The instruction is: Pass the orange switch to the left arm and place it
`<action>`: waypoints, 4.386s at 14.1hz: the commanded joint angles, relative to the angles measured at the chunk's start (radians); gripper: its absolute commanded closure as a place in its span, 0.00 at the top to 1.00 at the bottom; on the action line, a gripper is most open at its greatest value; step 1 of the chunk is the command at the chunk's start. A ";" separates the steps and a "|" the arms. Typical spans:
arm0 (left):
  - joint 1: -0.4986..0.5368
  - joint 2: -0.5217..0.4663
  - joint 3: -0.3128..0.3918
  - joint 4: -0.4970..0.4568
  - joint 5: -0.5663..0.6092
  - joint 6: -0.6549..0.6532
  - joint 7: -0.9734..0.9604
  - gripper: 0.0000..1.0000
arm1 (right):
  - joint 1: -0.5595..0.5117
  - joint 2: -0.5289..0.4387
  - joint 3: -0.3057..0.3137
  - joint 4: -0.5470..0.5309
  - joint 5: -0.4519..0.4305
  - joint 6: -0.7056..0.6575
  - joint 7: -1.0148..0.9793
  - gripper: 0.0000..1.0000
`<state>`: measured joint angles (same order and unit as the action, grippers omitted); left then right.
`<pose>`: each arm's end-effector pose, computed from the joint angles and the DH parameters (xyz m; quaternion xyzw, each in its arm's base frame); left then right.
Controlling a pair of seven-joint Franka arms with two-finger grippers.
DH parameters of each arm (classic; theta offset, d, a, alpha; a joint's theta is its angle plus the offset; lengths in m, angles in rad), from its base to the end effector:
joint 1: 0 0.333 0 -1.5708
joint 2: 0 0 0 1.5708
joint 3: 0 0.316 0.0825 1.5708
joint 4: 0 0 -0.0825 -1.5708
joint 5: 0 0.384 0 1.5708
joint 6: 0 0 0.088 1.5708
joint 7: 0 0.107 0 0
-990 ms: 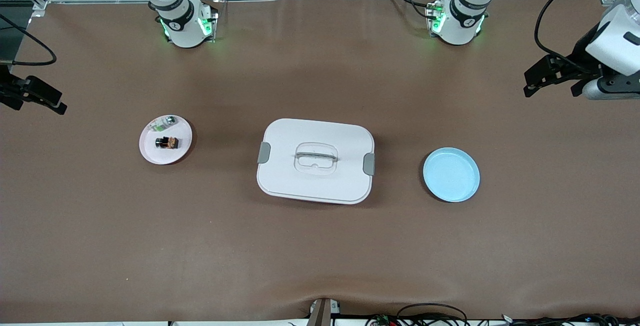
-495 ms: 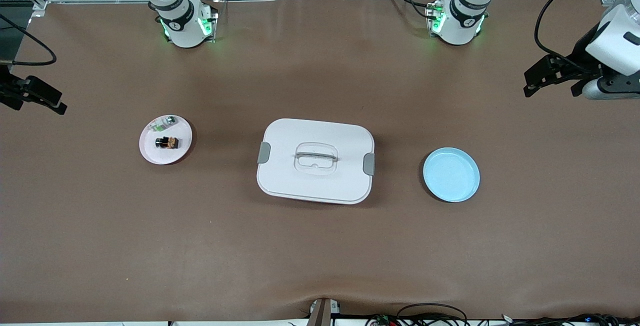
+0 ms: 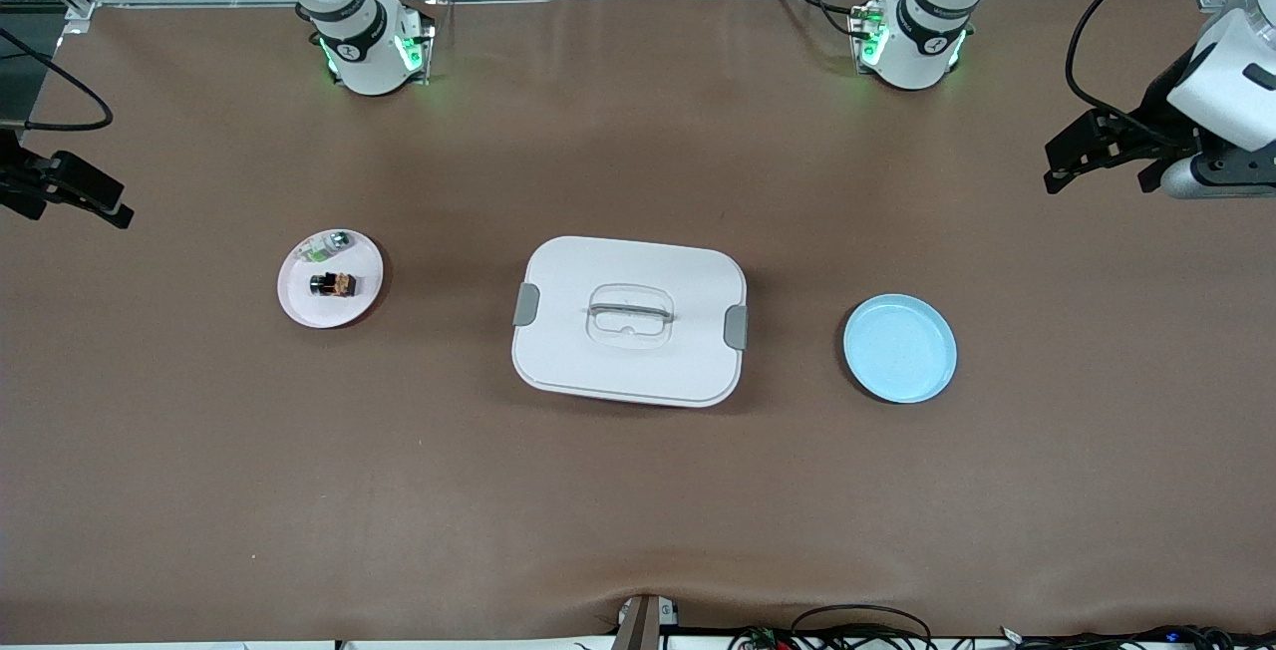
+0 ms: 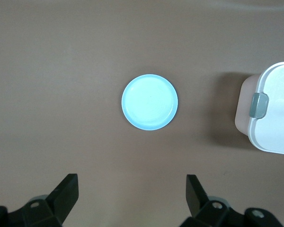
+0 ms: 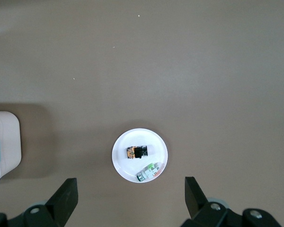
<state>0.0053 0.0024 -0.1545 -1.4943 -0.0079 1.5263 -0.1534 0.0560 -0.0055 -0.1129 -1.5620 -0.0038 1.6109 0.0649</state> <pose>0.5450 -0.0827 0.6552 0.9999 0.0019 0.0140 0.0063 0.5563 -0.0323 0.6354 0.9978 -0.0608 0.0272 0.0015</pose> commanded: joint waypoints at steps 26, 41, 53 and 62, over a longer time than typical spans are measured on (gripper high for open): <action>-0.001 0.005 0.001 0.013 0.000 -0.014 0.002 1.00 | -0.013 -0.076 0.004 -0.427 0.007 0.128 -0.031 1.00; -0.007 0.005 -0.003 0.013 0.002 -0.012 -0.003 1.00 | 0.016 -0.085 0.007 -0.759 0.002 0.460 -0.045 1.00; -0.004 0.005 -0.008 0.013 0.002 -0.012 -0.003 1.00 | 0.005 0.007 0.007 -0.823 0.002 0.659 -0.149 1.00; -0.004 0.005 -0.008 0.013 0.002 -0.011 -0.003 1.00 | 0.005 0.150 0.007 -0.845 0.002 0.940 -0.149 1.00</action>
<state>-0.0002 0.0038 -0.1585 -1.4947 -0.0079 1.5263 -0.1540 0.0653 0.1124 -0.1048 -2.3972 -0.0039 2.5001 -0.0688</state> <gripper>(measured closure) 0.000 0.000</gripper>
